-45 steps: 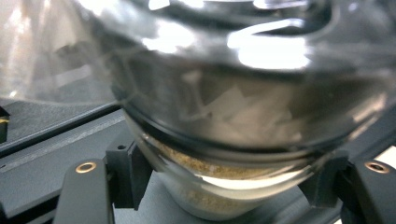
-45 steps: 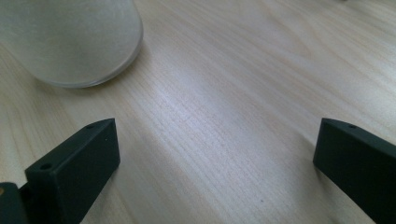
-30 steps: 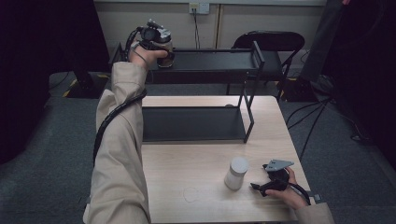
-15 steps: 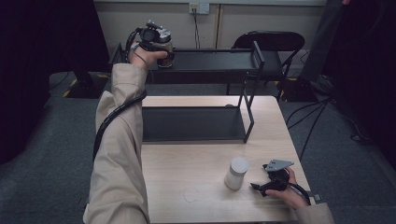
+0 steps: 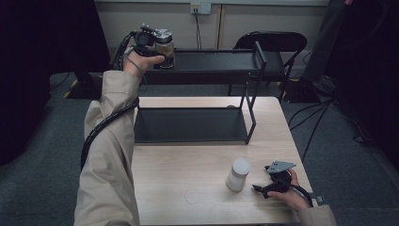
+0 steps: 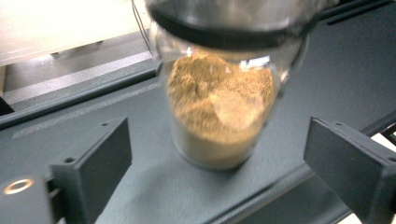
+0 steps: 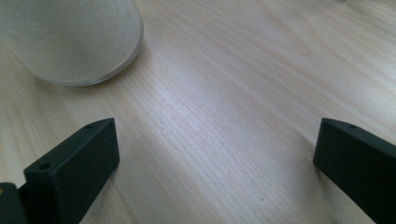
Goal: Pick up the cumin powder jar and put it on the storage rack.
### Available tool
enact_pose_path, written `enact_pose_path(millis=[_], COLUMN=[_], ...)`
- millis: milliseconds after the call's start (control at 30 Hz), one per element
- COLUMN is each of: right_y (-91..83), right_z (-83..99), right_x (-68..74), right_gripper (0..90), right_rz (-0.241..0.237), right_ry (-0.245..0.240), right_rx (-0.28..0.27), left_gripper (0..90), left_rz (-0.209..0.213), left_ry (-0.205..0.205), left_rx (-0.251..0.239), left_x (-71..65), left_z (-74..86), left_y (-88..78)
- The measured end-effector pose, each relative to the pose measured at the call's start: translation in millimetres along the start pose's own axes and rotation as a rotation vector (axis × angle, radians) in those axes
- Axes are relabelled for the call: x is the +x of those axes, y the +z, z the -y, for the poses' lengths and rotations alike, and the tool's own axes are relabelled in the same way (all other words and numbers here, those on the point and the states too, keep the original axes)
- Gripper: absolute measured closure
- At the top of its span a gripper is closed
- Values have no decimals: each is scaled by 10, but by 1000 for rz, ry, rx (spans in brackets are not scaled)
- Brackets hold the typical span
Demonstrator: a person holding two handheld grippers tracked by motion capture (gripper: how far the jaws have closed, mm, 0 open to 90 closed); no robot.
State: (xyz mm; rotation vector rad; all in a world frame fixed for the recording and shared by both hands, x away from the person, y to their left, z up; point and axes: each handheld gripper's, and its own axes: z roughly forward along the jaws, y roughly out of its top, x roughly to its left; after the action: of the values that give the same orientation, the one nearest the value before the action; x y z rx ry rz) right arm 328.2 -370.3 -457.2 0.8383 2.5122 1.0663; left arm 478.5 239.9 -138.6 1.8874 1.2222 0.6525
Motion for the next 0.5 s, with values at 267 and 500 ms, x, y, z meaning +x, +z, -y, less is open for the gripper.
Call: enact_pose_path(millis=[267,500], right_y=[0,0], right_z=[0,0], right_x=[1,1], right_gripper=[0,0], right_rz=[0,0], right_ry=[0,0], right_rx=[0,0], left_gripper=[25,25], left_rz=[26,59], left_ry=[13,34], left_rx=[-30,-36], left_x=[24,39], left_z=[200,359], left_y=[-196,-296])
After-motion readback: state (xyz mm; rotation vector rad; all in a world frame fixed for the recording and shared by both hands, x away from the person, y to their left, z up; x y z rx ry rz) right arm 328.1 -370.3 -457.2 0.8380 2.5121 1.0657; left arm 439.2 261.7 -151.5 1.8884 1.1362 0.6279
